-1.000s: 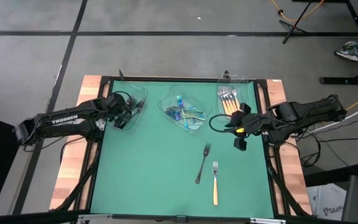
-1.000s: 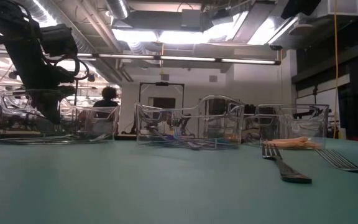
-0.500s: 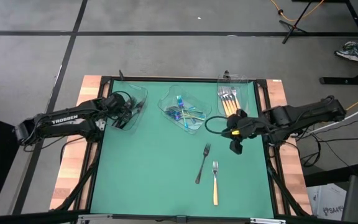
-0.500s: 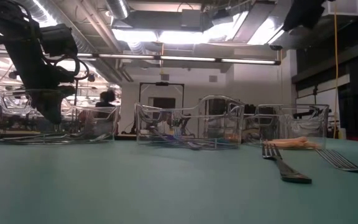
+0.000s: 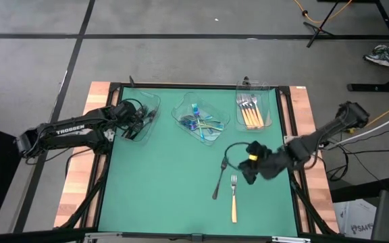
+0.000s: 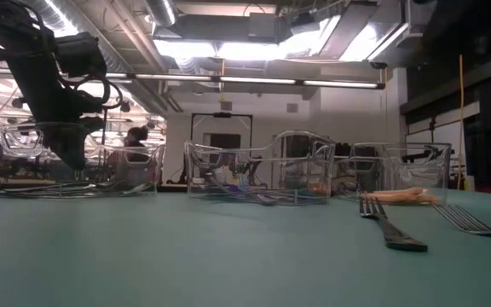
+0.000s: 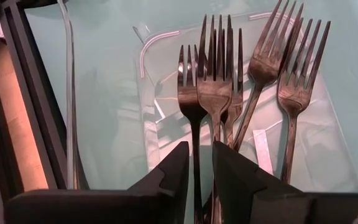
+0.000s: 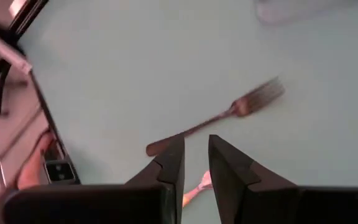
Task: Sort silverware by color (type)
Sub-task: Put the orange fork into the right transparent bin
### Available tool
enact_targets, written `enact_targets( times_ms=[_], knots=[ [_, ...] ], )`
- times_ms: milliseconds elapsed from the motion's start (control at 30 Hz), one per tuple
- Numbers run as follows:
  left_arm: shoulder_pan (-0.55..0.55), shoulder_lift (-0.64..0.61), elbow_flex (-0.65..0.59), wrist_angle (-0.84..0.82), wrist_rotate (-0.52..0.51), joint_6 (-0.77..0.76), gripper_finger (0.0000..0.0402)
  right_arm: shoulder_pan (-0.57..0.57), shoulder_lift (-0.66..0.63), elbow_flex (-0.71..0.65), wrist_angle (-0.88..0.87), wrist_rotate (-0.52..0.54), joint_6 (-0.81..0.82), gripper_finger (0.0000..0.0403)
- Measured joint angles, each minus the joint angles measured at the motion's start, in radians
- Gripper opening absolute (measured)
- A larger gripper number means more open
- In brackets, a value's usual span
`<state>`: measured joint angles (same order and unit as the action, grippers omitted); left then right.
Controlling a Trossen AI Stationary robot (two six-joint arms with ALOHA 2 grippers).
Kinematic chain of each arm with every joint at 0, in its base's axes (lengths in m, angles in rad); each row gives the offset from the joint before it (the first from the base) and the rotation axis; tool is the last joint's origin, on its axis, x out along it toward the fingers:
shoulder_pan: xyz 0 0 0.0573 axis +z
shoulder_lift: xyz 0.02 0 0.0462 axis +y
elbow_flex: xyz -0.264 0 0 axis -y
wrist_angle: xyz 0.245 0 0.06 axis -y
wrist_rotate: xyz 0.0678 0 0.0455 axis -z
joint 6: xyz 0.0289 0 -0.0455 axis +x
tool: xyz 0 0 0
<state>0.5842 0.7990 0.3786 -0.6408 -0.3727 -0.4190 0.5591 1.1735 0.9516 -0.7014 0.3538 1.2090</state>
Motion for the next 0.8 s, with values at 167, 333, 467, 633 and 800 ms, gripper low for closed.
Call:
enact_targets(
  times_ms=[167,333,467,633,800],
  knots=[
    [0.0,0.0,0.0,-0.001,0.0,-0.045,0.0064,0.084,0.119,0.0,0.005,0.055,0.302,0.0062],
    [0.0,0.0,0.0,-0.001,0.0,-0.05,0.0064,0.096,0.246,0.0,0.009,0.001,0.474,0.0062],
    [0.0,0.0,0.0,0.0,0.0,-0.05,0.0064,0.096,0.335,0.0,0.04,-0.067,0.558,0.0062],
    [0.0,0.0,0.0,0.005,-0.002,-0.05,0.0064,0.095,0.412,0.0,0.132,-0.109,0.627,0.0062],
    [0.0,0.0,0.0,0.007,-0.01,-0.05,0.0064,0.095,0.461,0.0,0.244,-0.106,0.631,0.0062]
  ],
)
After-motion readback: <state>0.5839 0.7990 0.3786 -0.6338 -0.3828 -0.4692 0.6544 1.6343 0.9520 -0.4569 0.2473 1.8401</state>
